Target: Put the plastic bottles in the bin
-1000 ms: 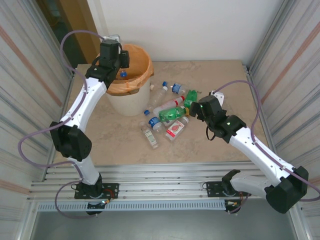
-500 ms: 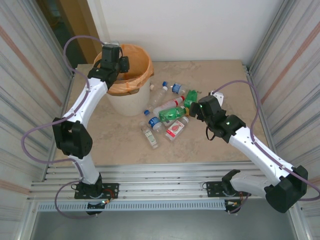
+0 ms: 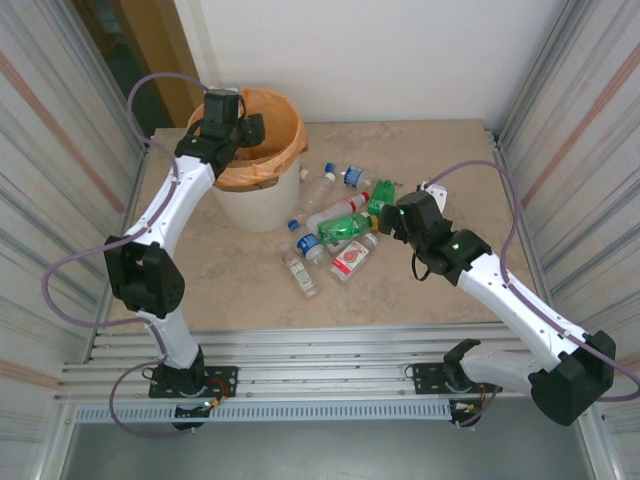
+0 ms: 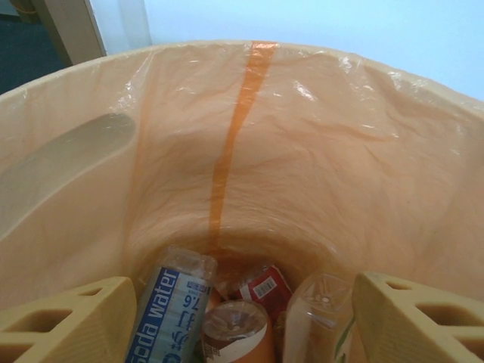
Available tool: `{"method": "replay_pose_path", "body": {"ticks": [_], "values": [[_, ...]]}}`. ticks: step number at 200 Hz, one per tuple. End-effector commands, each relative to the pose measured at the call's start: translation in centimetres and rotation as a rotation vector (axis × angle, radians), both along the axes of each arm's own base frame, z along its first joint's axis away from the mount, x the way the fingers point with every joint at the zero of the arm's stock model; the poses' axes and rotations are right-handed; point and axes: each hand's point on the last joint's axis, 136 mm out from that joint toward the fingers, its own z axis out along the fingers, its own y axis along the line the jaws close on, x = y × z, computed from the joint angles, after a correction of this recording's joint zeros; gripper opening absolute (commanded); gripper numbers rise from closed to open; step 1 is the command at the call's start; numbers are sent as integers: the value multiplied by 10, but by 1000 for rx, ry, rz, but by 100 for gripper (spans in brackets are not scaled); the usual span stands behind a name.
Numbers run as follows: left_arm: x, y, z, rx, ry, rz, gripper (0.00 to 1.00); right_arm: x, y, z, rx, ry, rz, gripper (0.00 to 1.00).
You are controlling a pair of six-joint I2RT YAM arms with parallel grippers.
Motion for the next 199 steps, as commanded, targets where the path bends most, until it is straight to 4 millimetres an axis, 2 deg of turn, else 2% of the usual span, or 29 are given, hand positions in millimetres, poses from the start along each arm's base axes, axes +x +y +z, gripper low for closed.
{"method": "replay_pose_path", "body": {"ticks": [1, 35, 72, 88, 106, 120, 151, 175, 199], "values": [[-17, 1, 50, -72, -88, -14, 77, 1, -1, 6, -13, 2, 11, 98], [-34, -8, 79, -85, -143, -46, 82, 0, -1, 5, -13, 5, 11, 98], [-63, -22, 110, -68, -208, -86, 93, -2, -3, 4, -13, 5, 5, 98], [-80, -30, 115, -61, -222, -102, 98, -2, -4, 5, -13, 4, 2, 98], [-102, -43, 114, -54, -227, -127, 99, -3, -6, 5, -15, 3, -5, 98], [-121, -55, 106, -47, -222, -153, 99, -3, -8, 5, -20, 1, -15, 98], [-164, -76, 67, -49, -168, -186, 99, -3, -13, 4, -28, 2, -37, 98], [-191, -81, 22, -70, -88, -176, 99, -2, -18, 0, -14, 11, -61, 98], [-216, -92, -32, -105, 37, -183, 99, -1, -21, -5, 13, 29, -69, 98]]}}
